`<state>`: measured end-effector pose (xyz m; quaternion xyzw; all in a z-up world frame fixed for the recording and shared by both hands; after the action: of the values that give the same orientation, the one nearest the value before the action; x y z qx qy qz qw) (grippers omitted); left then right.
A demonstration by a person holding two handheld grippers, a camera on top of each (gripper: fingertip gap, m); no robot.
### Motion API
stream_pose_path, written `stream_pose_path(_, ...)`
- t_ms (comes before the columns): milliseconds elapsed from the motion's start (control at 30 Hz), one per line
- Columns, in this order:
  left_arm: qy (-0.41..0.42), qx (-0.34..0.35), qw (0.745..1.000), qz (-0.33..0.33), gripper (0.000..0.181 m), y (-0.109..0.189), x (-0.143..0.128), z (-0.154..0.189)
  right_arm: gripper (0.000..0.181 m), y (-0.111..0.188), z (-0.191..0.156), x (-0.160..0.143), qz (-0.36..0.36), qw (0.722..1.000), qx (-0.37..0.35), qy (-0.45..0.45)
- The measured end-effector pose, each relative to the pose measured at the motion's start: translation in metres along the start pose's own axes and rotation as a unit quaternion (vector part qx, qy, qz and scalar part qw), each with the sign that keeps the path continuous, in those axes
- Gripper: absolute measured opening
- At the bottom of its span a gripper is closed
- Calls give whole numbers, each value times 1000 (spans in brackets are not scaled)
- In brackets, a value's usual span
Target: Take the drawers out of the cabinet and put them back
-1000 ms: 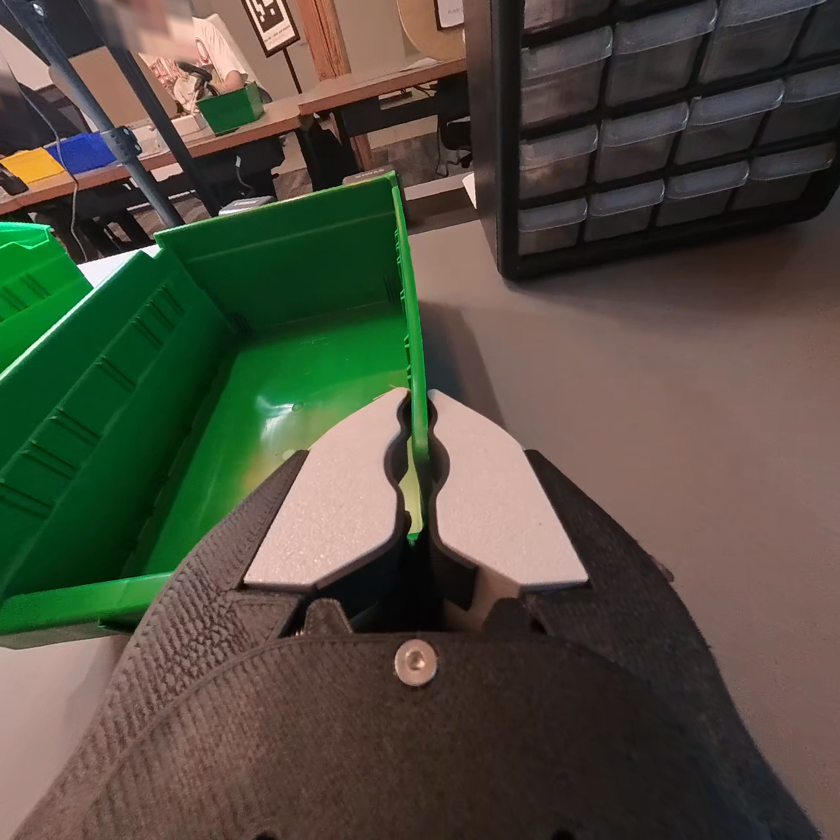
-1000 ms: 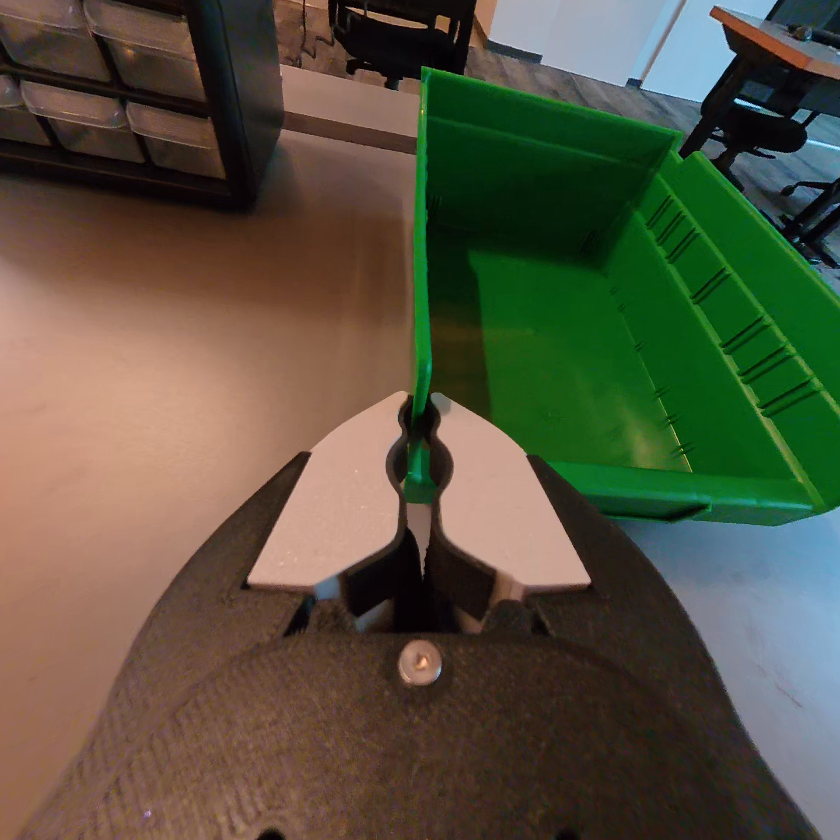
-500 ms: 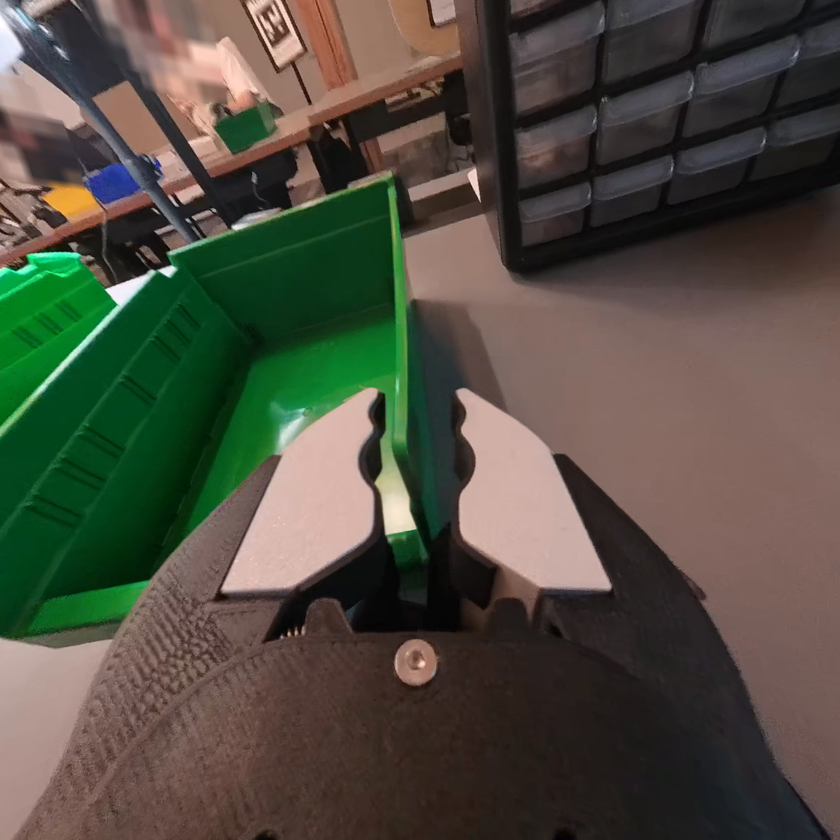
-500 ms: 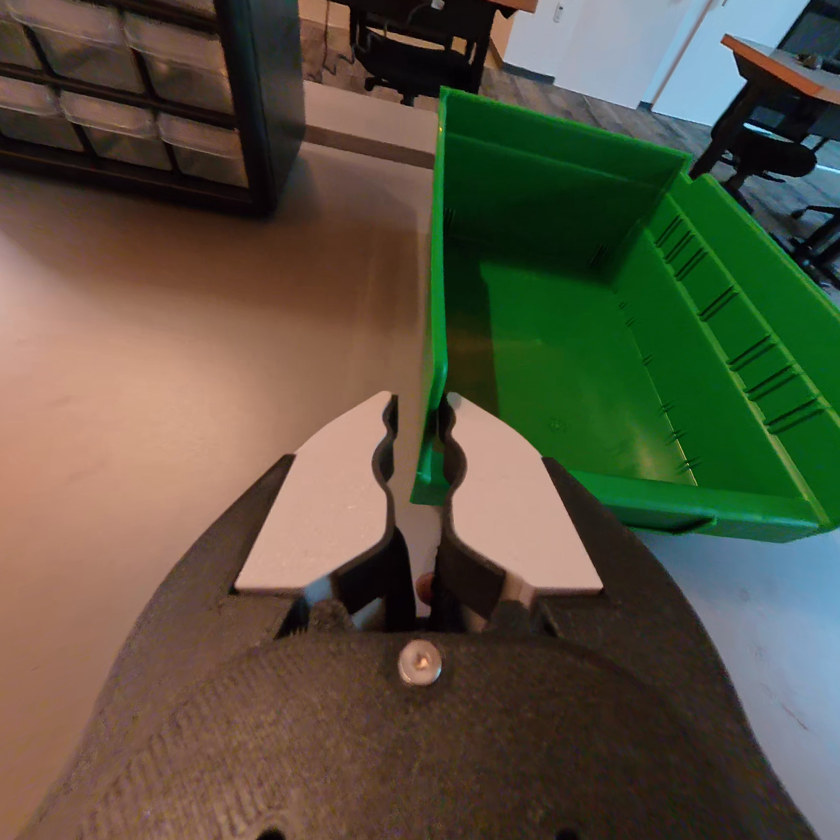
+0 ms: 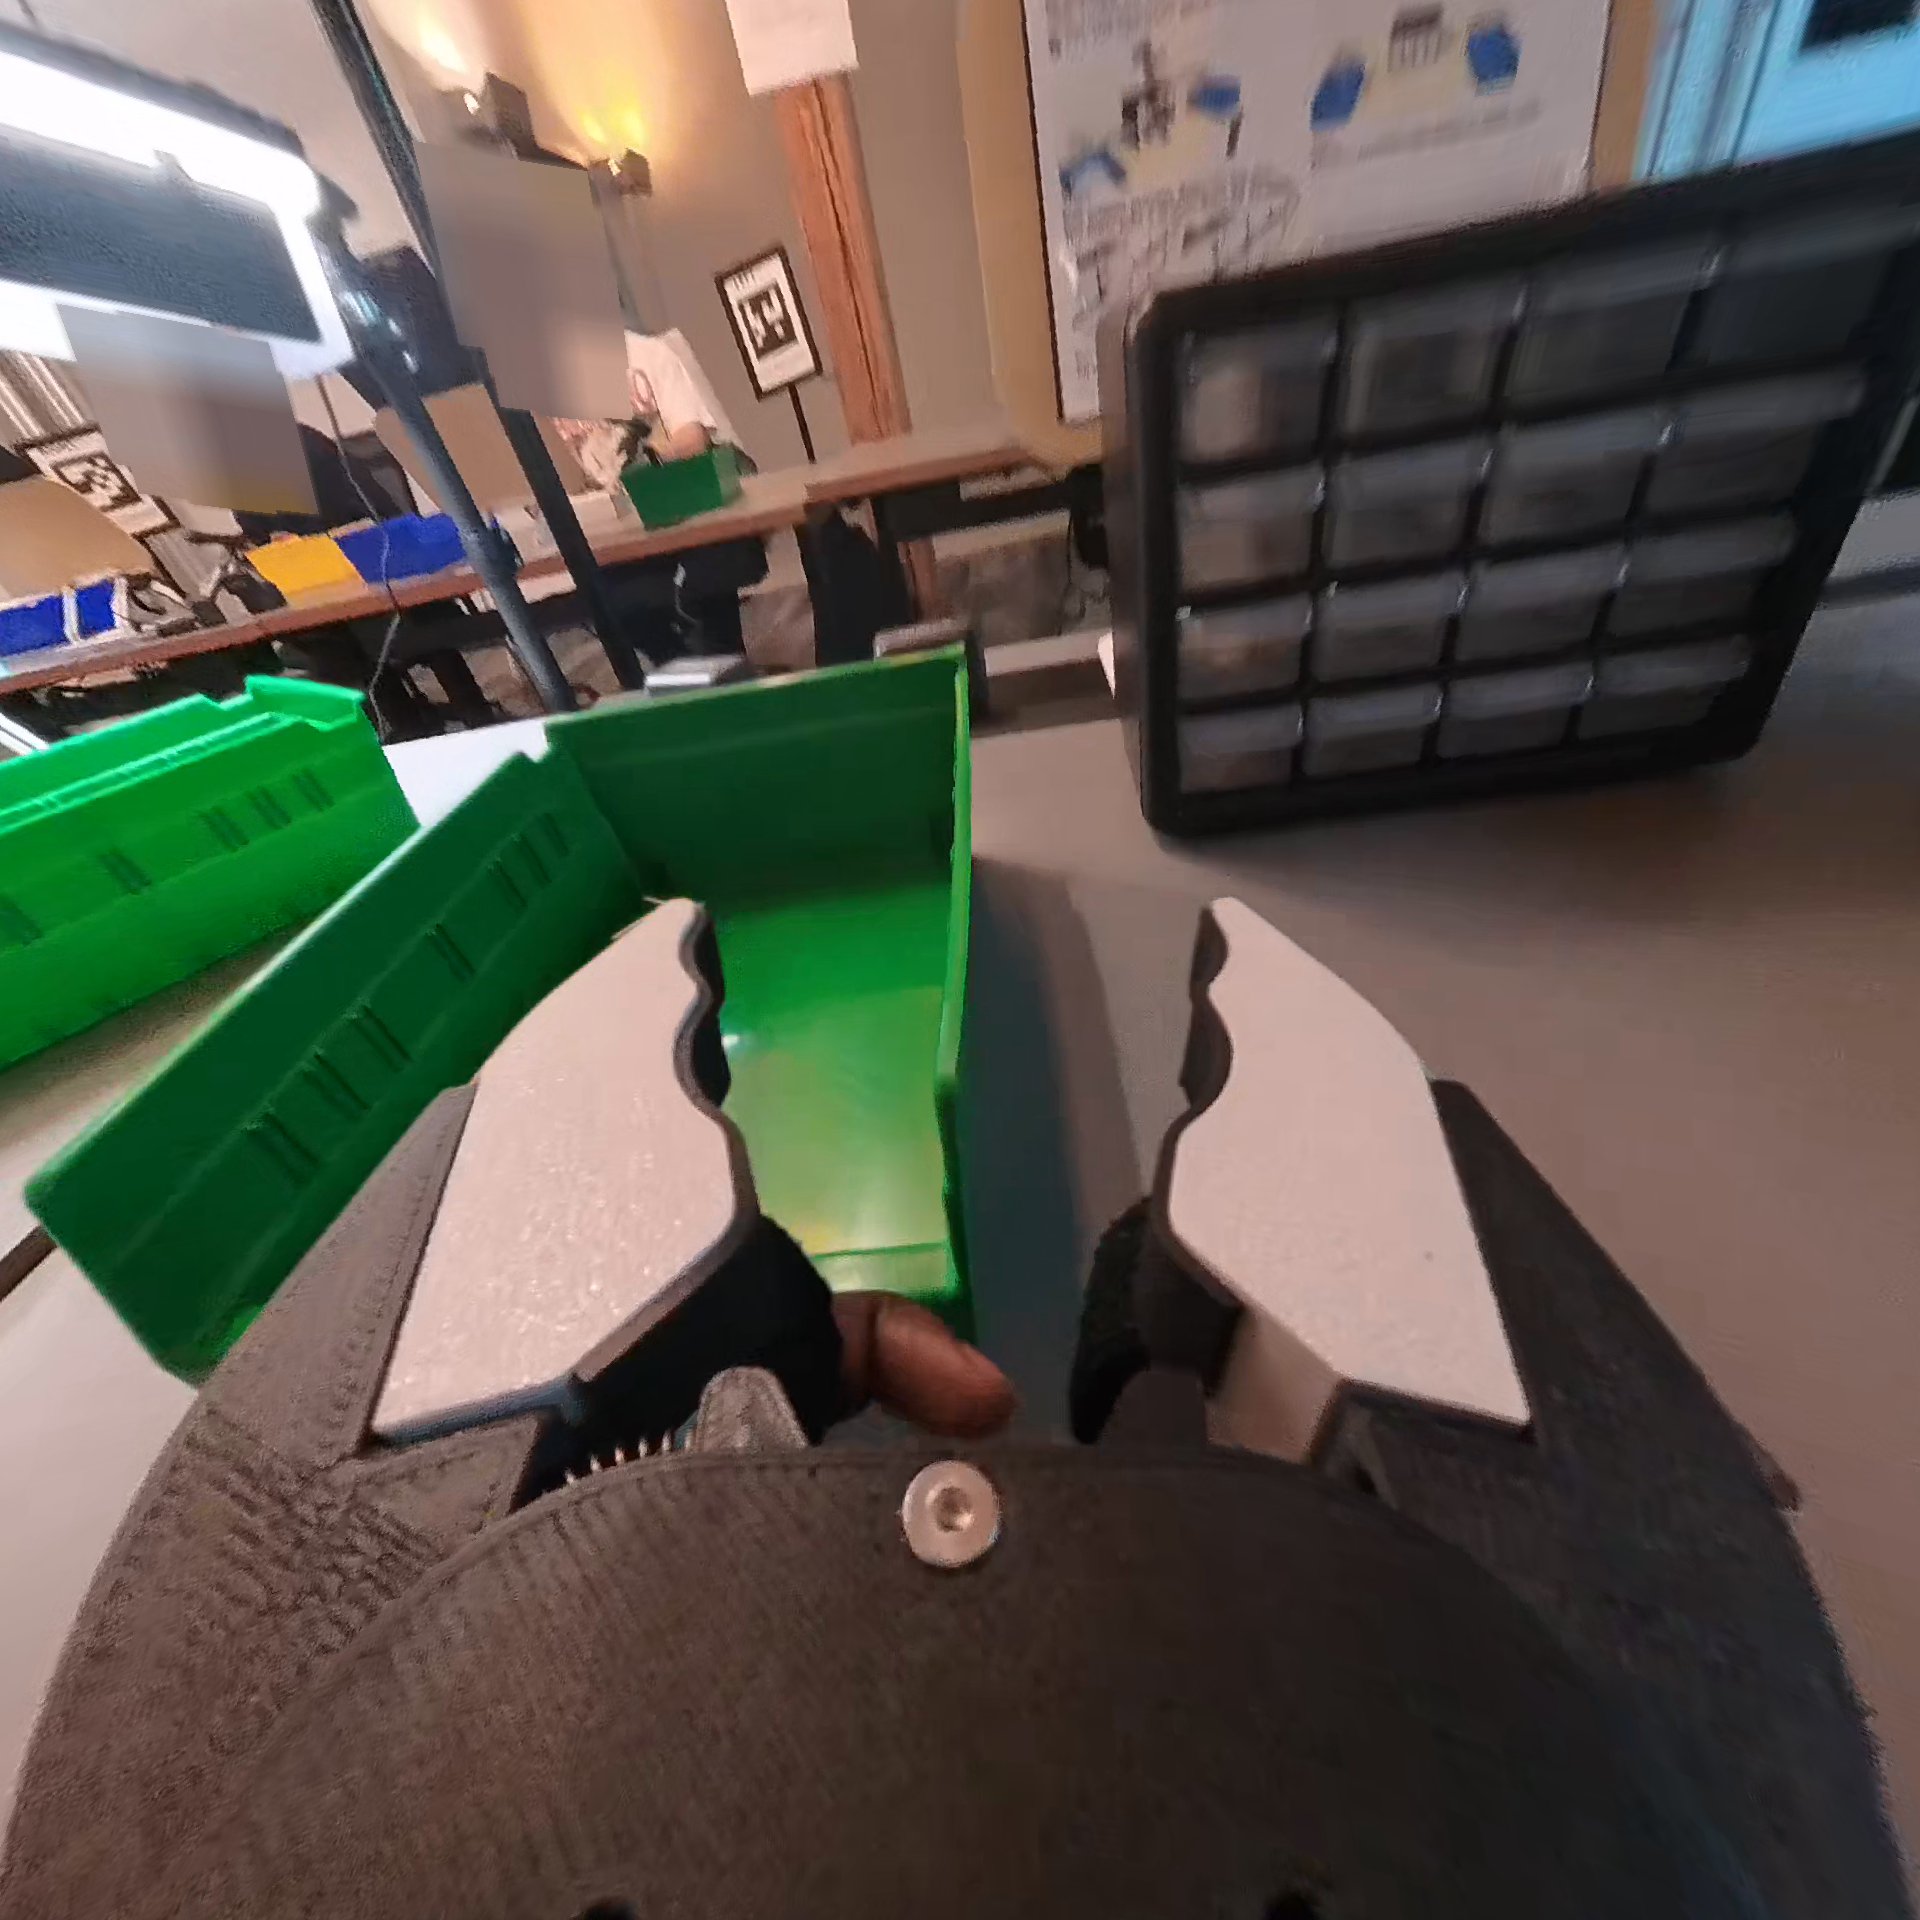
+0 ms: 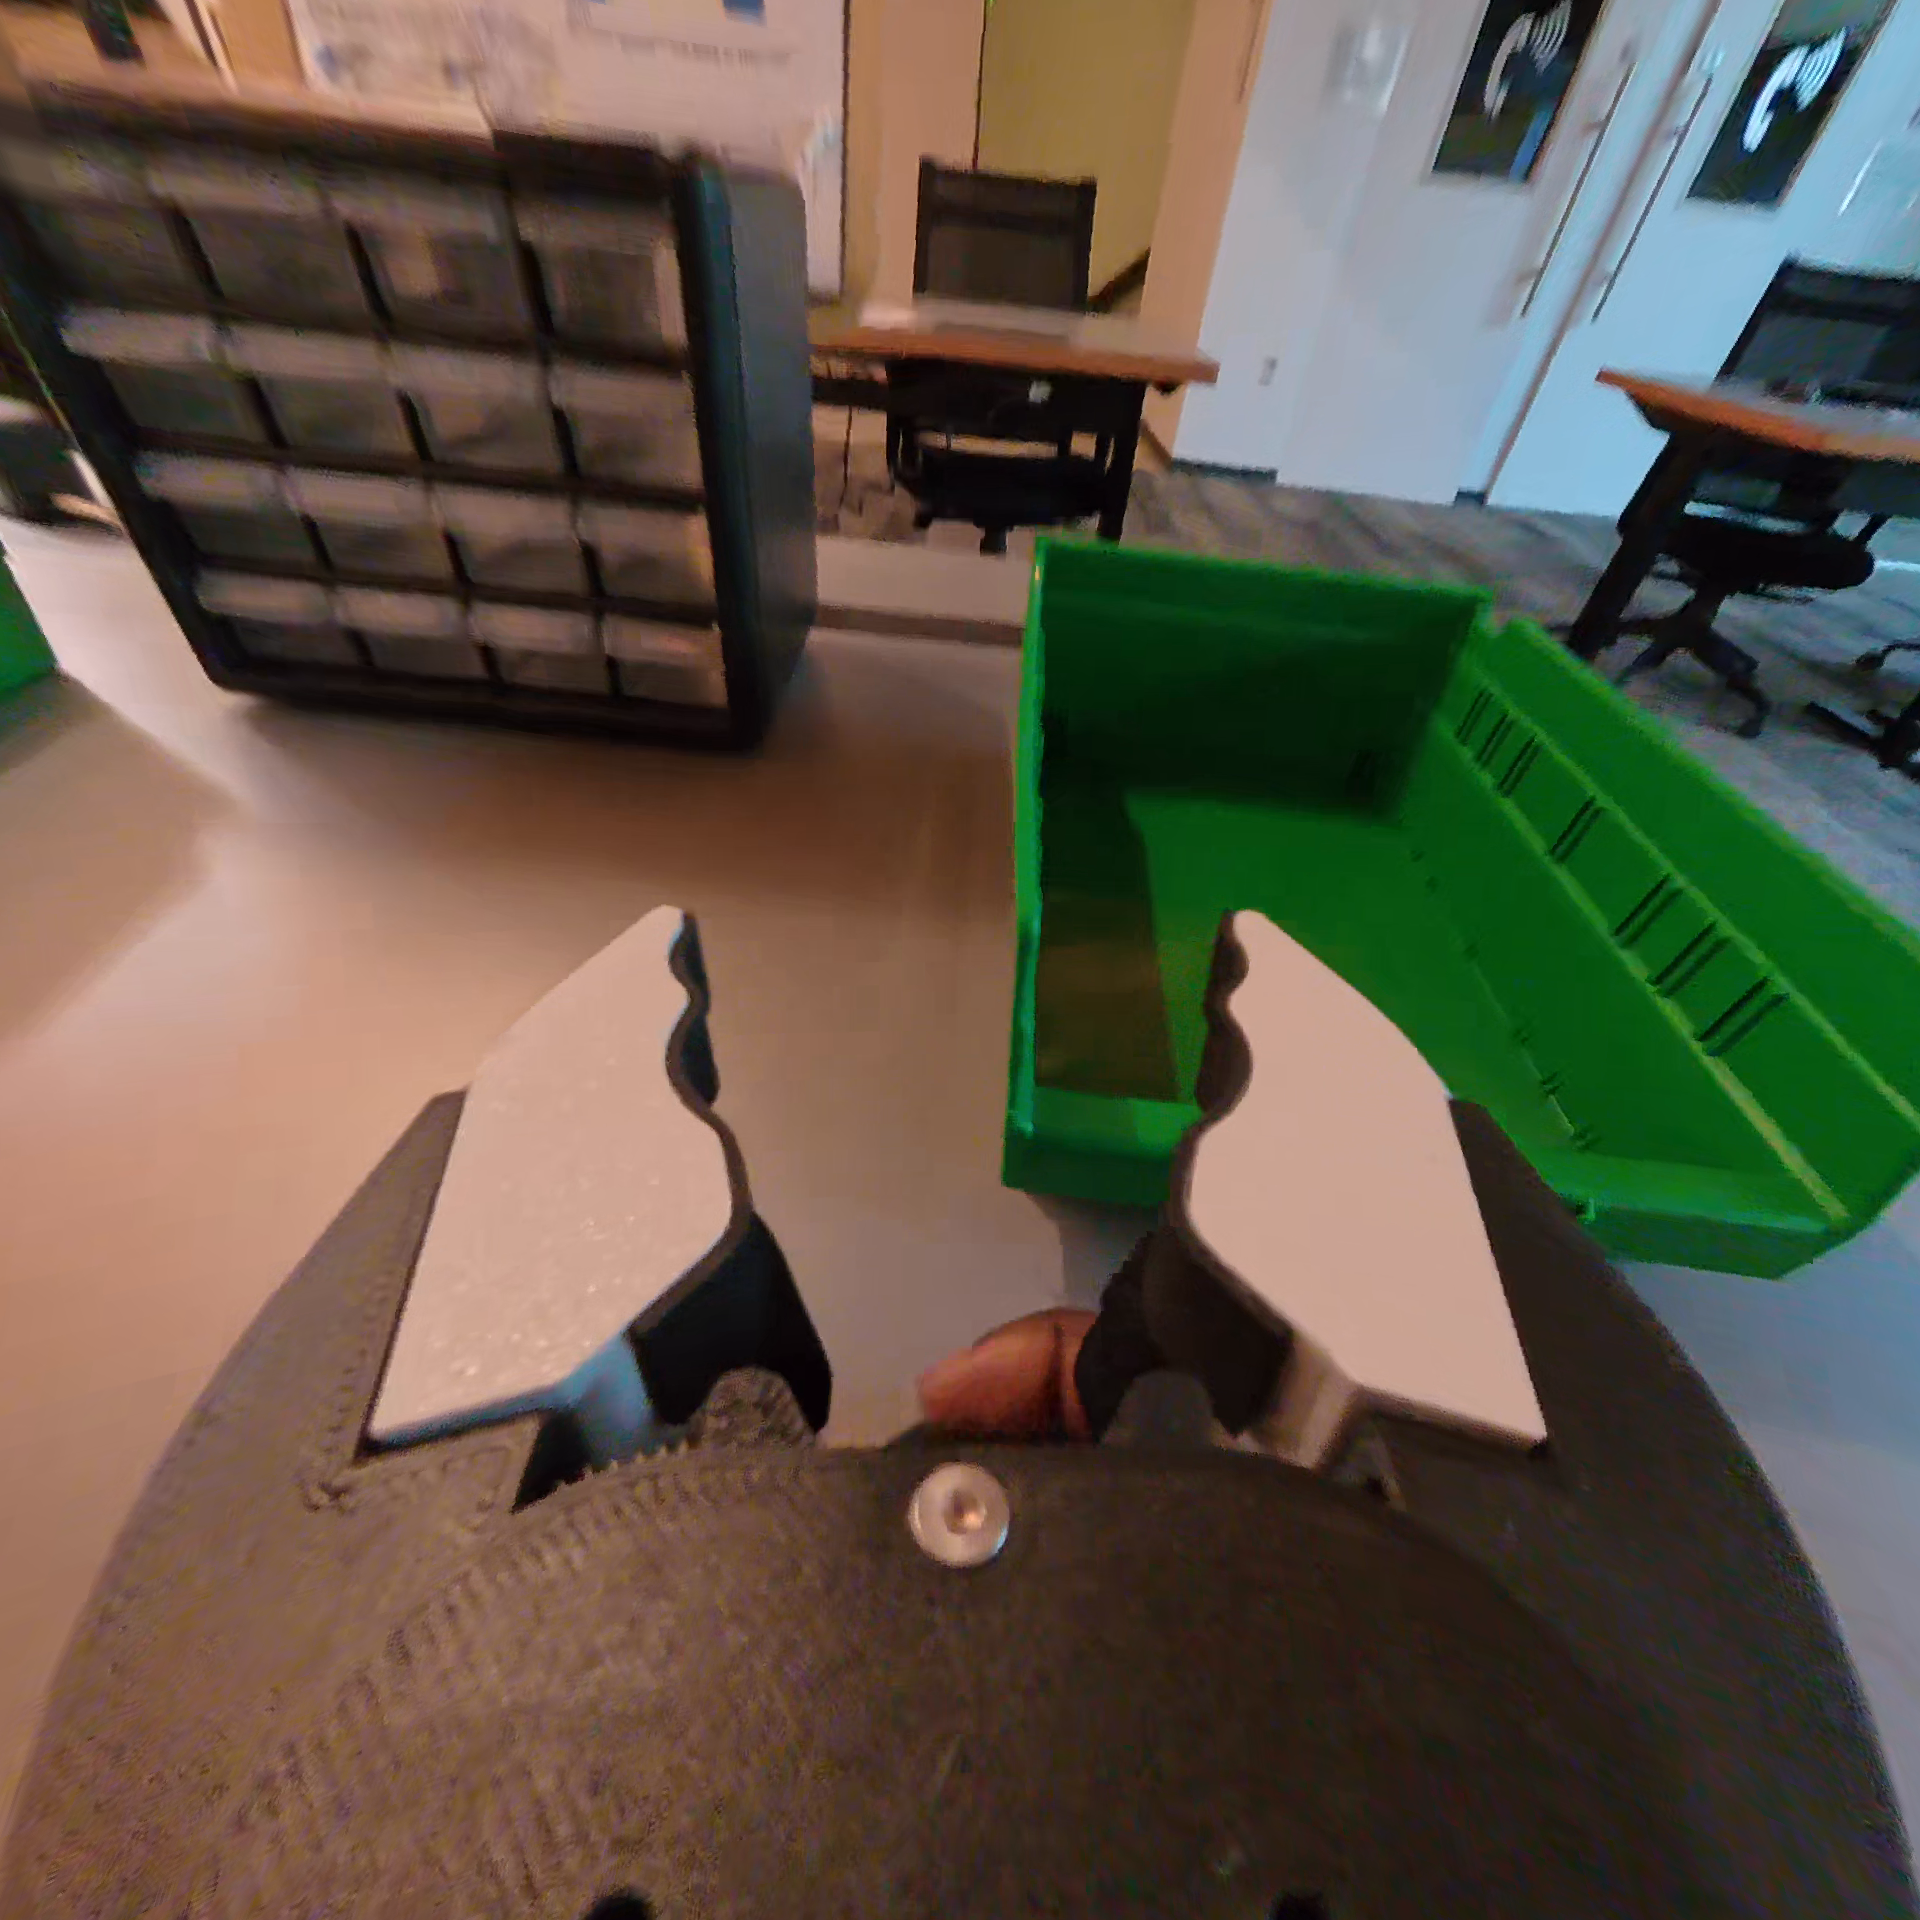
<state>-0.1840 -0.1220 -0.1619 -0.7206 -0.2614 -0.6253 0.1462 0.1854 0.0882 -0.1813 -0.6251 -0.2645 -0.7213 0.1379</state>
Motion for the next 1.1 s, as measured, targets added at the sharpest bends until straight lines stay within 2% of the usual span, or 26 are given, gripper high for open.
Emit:
stream_pose_path(100, 34, -14, 999, 28, 100, 6, 18, 13, 96, 8, -12, 18, 41, 999, 8, 0)
stream_pose_path(200, 80, -58, 994, 43, 109, 7, 28, 33, 101, 10, -27, 27, 62, 998, 23, 5)
stream_pose_path(300, 92, -111, 989, 32, 117, 5, 27, 58, 107, 7, -45, 27, 65, 997, 42, 5)
stream_pose_path(400, 67, -135, 988, 20, 121, 5, 21, 82, 114, 4, -64, 23, 61, 997, 51, 22)
stream_pose_path(500, 21, -131, 991, -8, 125, 1, 8, 98, 118, 2, -81, 21, 60, 996, 66, 31)
stream_pose_path(633, 14, -113, 993, -27, 126, -3, -3, 109, 122, -1, -92, 16, 45, 996, 78, 23)
stream_pose_path(1100, 10, -89, 994, -56, 125, -11, -17, 110, 126, -16, -101, -9, -8, 995, 95, 30)
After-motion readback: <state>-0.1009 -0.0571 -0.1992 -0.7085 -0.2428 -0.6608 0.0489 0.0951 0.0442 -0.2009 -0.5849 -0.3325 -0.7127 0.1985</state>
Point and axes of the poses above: each gripper's, where its closed fingertips meet, y back along the fingers, x out of its top, z = x × y across the jaws, the point moved 4 cm from there along y, back along the fingers, and after that the axes turned 3 degrees about -z, right-handed, at the moved point
